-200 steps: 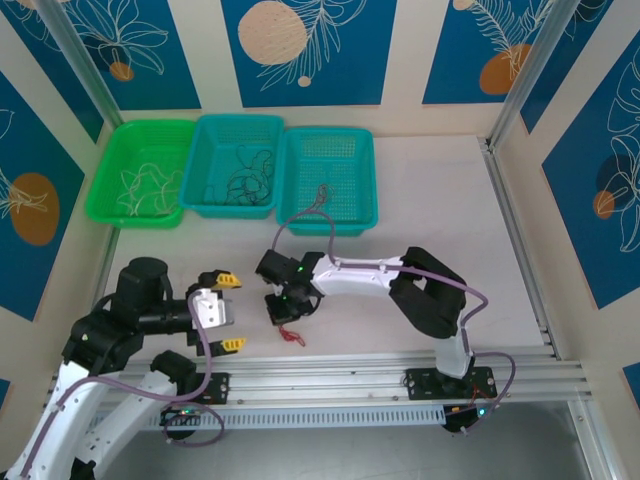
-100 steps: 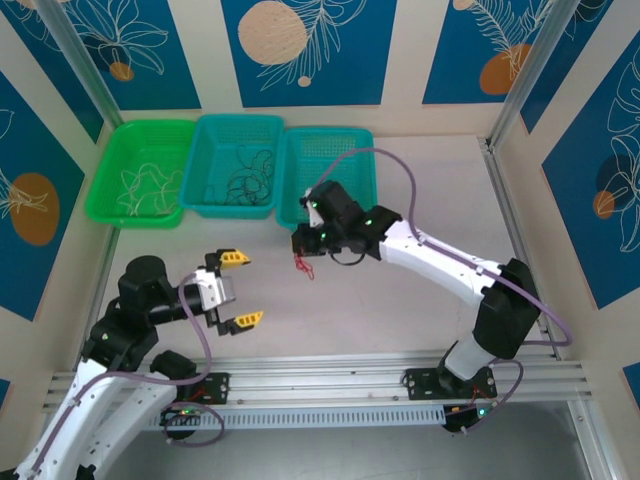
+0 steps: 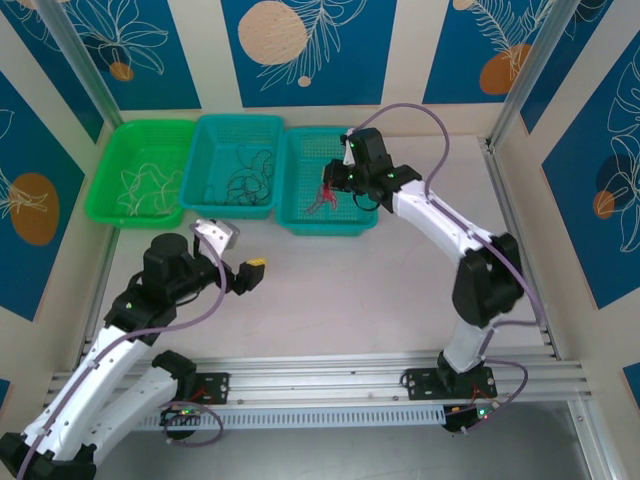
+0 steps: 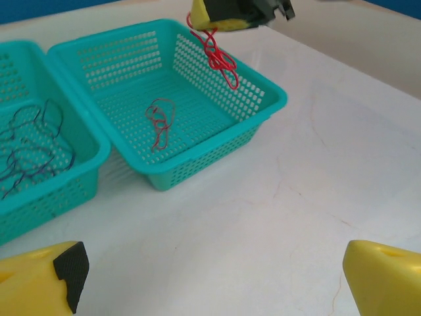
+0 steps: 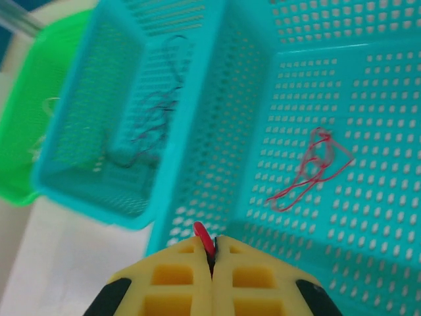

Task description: Untangle the cables

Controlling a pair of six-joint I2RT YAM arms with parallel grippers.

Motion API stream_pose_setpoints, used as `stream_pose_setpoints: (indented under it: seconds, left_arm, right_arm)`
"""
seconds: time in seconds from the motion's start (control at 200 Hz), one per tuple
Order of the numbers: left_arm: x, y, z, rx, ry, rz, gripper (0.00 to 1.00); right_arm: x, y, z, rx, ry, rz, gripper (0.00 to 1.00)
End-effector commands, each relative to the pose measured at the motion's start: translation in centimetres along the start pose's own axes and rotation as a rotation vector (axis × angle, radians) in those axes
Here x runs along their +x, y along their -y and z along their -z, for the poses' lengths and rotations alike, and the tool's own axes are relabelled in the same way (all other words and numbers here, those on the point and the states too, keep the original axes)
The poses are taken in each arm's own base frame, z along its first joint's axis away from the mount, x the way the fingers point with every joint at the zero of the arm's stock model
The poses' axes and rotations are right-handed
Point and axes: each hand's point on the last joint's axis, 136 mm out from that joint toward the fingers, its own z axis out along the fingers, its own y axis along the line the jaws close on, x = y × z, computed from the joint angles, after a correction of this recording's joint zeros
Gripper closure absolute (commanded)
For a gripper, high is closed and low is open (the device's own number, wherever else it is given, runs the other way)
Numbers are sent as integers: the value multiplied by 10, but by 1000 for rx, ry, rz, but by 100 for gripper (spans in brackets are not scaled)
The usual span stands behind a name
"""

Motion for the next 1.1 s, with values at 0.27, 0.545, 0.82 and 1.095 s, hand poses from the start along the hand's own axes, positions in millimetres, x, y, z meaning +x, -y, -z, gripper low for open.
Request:
stream_pose_setpoints:
  seconds: [0.27, 0.545, 0.82, 1.095]
  left_arm:
    - [36, -48, -15, -265, -49, 204, 0]
    - [67, -79, -13, -443, -69, 81, 0]
    - [75, -104, -5, -596, 9, 38, 0]
    - [86, -132, 2, -767, 83, -83, 0]
  right_arm:
    - [-34, -5, -19, 49, -28, 113, 59]
    - [2, 35, 100, 177, 202, 186, 52]
    - [64, 140, 165, 465, 391, 288, 39]
    - [80, 242, 145, 573, 450, 189, 29]
